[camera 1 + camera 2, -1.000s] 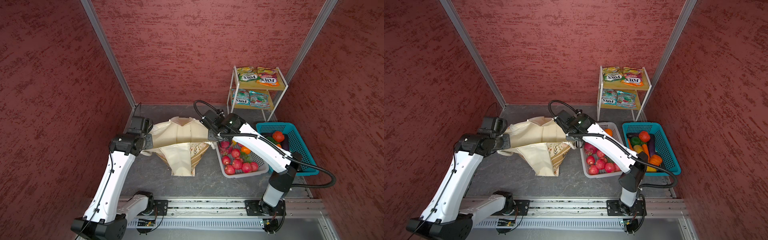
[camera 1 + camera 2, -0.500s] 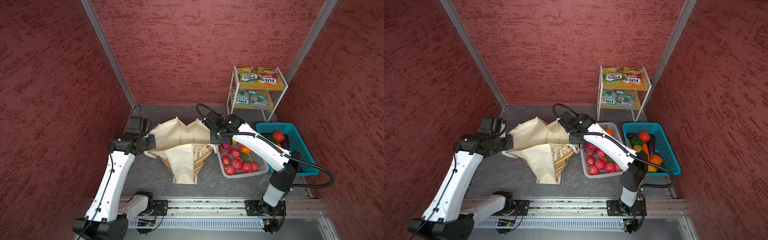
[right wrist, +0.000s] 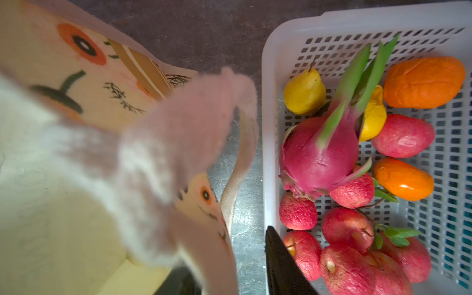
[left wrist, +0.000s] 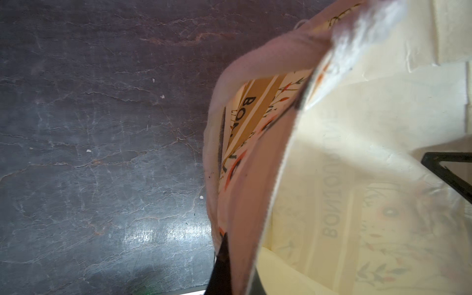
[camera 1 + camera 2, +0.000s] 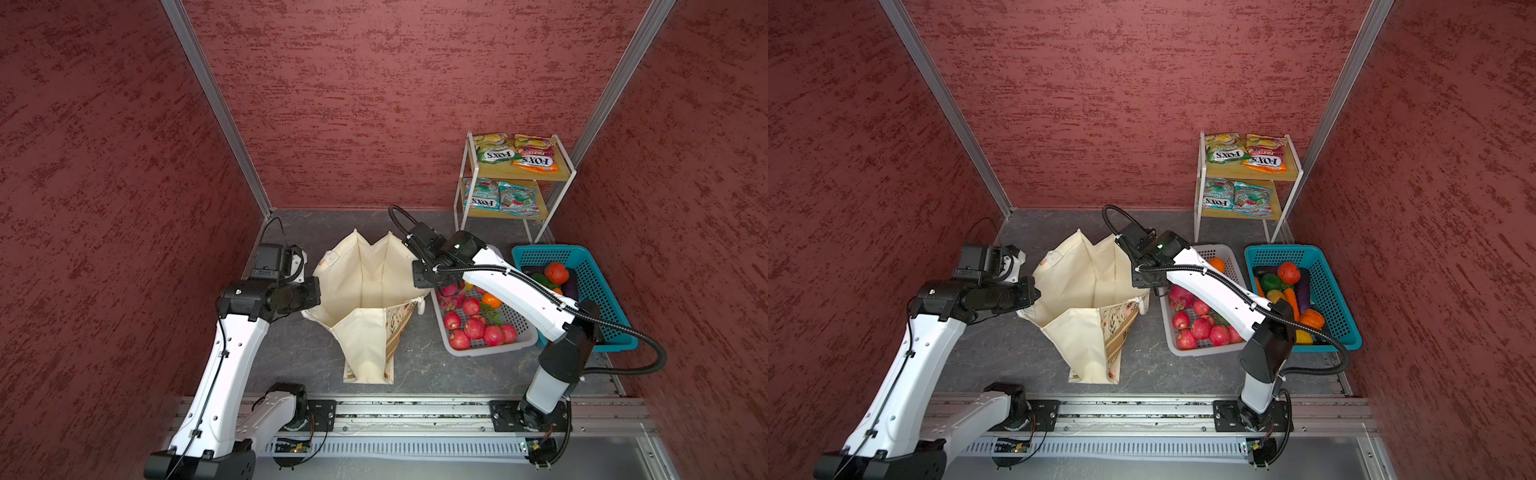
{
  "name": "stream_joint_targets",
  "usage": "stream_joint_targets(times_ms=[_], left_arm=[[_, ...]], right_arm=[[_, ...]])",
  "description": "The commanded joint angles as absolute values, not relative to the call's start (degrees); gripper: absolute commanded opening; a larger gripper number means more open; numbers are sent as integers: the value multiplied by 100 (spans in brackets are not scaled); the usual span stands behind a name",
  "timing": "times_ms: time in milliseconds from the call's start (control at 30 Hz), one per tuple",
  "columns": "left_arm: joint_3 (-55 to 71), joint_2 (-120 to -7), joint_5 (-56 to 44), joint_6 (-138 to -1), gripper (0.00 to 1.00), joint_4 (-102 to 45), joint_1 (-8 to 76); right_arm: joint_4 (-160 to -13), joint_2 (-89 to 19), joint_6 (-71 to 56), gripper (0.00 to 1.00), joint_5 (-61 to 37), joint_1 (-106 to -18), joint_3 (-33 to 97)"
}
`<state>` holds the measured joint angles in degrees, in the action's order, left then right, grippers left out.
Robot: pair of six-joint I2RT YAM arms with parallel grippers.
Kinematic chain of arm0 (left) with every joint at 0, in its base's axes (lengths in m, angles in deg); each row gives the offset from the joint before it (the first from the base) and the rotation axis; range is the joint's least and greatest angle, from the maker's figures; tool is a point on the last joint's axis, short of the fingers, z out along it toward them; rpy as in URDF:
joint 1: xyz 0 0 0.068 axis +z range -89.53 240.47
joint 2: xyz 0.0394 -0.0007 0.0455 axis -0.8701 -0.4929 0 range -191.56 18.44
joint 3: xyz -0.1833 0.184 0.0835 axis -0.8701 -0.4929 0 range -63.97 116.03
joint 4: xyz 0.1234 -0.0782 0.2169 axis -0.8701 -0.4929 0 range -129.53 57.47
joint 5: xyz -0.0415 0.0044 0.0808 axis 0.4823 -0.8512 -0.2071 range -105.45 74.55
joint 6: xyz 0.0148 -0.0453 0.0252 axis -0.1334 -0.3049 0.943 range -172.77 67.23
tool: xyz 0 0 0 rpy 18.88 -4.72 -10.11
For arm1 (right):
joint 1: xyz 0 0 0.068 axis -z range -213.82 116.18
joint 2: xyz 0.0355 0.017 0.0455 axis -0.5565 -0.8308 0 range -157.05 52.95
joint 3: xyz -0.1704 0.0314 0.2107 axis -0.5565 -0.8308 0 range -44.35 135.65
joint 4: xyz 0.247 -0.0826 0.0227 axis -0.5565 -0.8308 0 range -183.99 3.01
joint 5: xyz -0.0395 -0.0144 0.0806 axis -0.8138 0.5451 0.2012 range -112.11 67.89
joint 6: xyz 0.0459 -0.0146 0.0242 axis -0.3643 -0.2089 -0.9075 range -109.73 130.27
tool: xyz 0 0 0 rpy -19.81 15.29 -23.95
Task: Place the food into the grocery bag and tie it
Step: 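Pull the bag open with the left gripper while the right releases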
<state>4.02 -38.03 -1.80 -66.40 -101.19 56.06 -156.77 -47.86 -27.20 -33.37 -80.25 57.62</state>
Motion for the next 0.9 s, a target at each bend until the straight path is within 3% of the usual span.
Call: stream_joint_targets(times_ms=[0, 167, 433, 867], left_arm=[[365, -3629, 198, -6692, 12, -9832, 5720], [336, -3520, 229, -6710, 23, -9825, 5791], [221, -3453, 170, -6615, 0, -9903, 5912], [471, -3652, 198, -6288, 0, -10082, 5937]], right_arm=[[-15369, -4593, -2707, 47, -3186, -8020, 5670], [-15230, -4407, -2759, 54, -3133, -8056, 5622], [-15196, -4133, -2890, 66, -3213, -8169, 5891], [-16016, -3283, -3313, 76, -4033, -8259, 6626]])
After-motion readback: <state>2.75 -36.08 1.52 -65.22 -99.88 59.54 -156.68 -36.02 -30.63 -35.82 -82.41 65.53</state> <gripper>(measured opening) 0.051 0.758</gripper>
